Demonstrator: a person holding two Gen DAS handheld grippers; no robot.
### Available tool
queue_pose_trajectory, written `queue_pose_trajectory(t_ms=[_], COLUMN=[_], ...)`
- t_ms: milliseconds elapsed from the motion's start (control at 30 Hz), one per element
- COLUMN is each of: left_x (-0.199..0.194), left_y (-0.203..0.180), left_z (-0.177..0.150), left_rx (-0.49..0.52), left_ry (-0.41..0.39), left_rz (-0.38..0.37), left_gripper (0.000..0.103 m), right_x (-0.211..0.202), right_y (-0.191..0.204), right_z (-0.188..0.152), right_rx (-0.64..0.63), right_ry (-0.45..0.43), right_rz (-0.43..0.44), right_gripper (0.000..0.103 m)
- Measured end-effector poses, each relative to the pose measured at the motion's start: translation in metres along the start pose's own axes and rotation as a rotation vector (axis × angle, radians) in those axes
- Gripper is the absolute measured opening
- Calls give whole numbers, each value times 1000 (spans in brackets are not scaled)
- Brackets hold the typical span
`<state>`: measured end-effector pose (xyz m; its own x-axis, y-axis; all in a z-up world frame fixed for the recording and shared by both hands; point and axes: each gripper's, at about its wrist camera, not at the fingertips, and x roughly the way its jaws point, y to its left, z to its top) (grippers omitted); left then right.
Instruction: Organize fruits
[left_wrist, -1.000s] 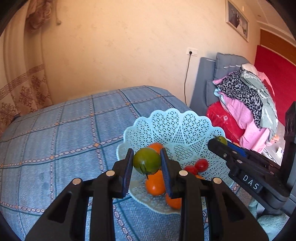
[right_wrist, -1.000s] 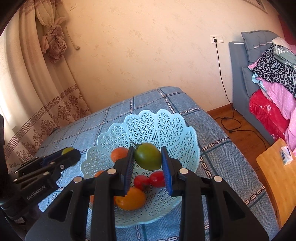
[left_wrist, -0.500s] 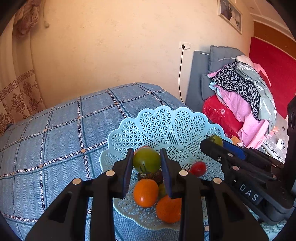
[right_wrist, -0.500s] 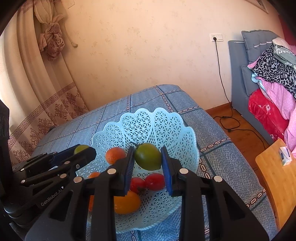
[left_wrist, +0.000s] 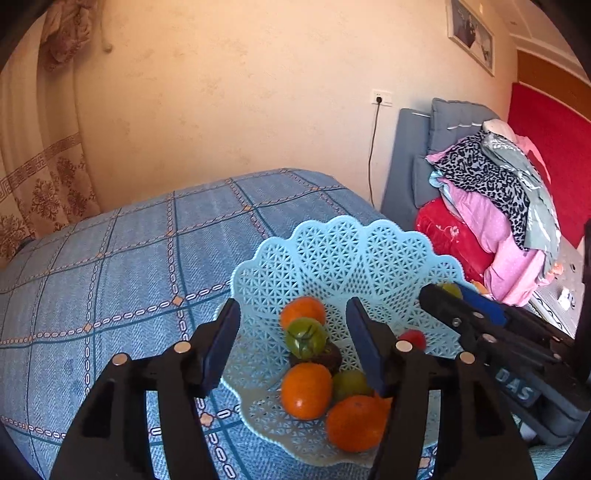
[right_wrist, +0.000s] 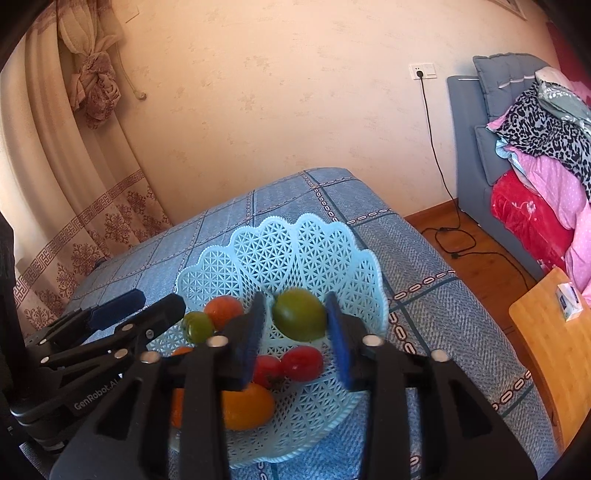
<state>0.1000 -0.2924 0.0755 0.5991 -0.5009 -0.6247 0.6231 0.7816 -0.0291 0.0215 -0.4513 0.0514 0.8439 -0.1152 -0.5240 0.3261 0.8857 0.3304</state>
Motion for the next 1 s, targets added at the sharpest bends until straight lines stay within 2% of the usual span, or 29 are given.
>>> queue_pose_trajectory(t_ms=[167, 233, 367, 400, 433, 500, 533, 633, 800, 1000], left_x=[-2, -6, -14, -16, -18, -20, -21, -24, -29, -43], left_y=[8, 11, 14, 15, 16, 18, 18, 22, 22, 22], left_z=[-1, -1, -1, -1, -2, -3, -4, -6, -12, -19], left_rx=[-22, -29, -25, -25, -24, -25, -28, -35, -13, 3], left_ry=[-1, -8, -29, -36, -39, -39, -38, -37, -42, -66], left_rz=[12, 20, 49, 61, 68, 84, 88, 105, 151, 176], left_gripper=[64, 70, 86, 87, 87, 89, 90, 91, 93, 95], right_x=[-5, -5, -7, -7, -8, -11, -12, -16, -24, -37], right_y=[3, 4, 5, 5, 5, 4, 4, 4, 9, 12], right_z=[0, -1, -3, -3, -4, -5, -5, -7, -10, -14], right_rx=[-4, -4, -2, -1, 2, 11, 14, 16, 3, -5], right_ry=[-14, -12, -9, -9, -8, -10, -12, -15, -29, -47], right_rz=[4, 6, 6, 6, 5, -2, -3, -3, -17, -28], right_gripper=[51, 51, 51, 52, 54, 72, 75, 77, 88, 89])
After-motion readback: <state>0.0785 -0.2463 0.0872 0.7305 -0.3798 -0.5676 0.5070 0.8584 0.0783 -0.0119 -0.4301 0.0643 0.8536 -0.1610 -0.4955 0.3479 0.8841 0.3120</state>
